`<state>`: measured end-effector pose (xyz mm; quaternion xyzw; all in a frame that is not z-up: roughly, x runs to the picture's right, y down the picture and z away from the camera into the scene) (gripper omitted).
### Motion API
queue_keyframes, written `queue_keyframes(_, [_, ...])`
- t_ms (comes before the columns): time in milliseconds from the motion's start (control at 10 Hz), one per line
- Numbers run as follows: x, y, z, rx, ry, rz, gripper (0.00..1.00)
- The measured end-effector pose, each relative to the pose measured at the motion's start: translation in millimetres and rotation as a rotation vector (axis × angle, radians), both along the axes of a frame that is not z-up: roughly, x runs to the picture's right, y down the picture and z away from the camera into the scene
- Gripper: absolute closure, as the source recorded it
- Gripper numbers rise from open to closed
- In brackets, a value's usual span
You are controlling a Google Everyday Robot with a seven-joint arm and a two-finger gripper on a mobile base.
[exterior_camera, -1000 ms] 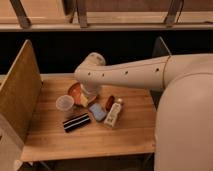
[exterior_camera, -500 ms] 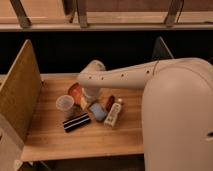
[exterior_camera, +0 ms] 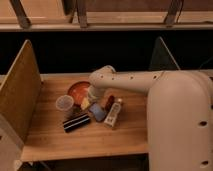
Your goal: Place the white sponge in the ceramic cup
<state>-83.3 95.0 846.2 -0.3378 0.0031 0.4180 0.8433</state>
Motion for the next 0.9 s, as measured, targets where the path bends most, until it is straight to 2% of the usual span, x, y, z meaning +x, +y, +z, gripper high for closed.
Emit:
queue_keyframes(100, [5, 0, 1.7, 0.006, -0.002, -0.071, 0.35])
queue_keyframes(200, [7, 0, 2.2, 0.007, -0.004, -0.103, 0.35])
queue_keyframes(600, [10, 1, 4.6, 0.006, 0.001, -0.104, 0.35])
queue_keyframes(900, [28, 21, 25.4, -0.029, 0.033, -0.046, 0.35])
